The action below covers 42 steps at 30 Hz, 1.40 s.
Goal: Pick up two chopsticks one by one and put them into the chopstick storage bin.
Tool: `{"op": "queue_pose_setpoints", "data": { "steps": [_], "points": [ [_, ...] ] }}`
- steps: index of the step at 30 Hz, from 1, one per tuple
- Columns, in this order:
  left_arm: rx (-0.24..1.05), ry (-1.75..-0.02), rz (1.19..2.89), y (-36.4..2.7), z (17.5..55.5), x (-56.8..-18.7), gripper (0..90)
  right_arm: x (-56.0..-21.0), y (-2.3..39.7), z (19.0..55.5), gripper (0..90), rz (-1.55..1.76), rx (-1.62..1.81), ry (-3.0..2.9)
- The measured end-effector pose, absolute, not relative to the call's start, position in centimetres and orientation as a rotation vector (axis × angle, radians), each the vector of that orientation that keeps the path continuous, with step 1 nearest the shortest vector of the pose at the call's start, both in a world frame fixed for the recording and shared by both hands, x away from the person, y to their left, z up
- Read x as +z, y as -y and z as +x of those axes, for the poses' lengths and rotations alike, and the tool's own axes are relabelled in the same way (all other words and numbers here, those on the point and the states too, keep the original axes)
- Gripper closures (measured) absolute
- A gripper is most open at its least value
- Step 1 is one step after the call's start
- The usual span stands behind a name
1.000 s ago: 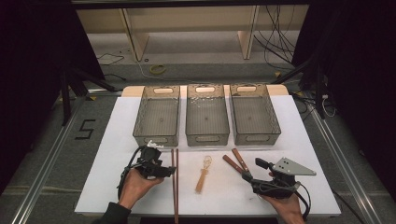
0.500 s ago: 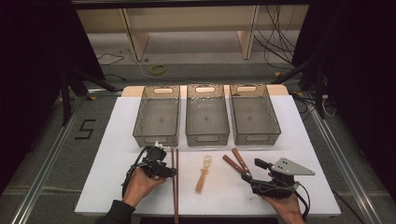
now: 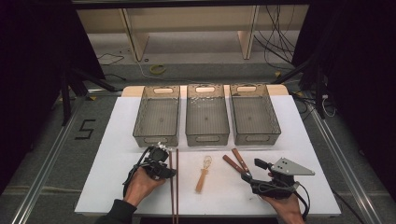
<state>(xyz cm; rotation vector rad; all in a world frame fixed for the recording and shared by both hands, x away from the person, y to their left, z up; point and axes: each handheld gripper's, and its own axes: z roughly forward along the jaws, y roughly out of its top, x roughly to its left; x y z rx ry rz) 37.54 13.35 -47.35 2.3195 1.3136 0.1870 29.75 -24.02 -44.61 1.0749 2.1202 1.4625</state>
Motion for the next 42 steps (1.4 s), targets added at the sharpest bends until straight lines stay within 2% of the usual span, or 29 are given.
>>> {"op": "queue_pose_setpoints", "data": {
  "steps": [6,26,27,28,42],
  "points": [
    [0.235,-1.283,2.371,-13.1,37.5,-47.3,58.7,-44.6,24.0,29.8,28.9,1.076,1.456,-2.122],
    [0.262,-1.246,2.410,-12.9,37.5,-47.2,64.2,-44.6,24.0,29.7,29.6,1.079,1.448,-2.119],
    [0.261,-1.245,2.407,-12.9,37.5,-47.2,64.9,-44.6,24.0,29.7,29.7,1.080,1.448,-2.119],
    [0.249,-1.237,2.403,-12.9,37.5,-47.2,70.0,-44.6,24.0,29.7,29.7,1.081,1.446,-2.120],
    [0.269,-1.244,2.472,-12.0,37.7,-46.9,70.4,-44.6,24.0,29.8,29.7,1.086,1.442,-2.122]
  ]
}}
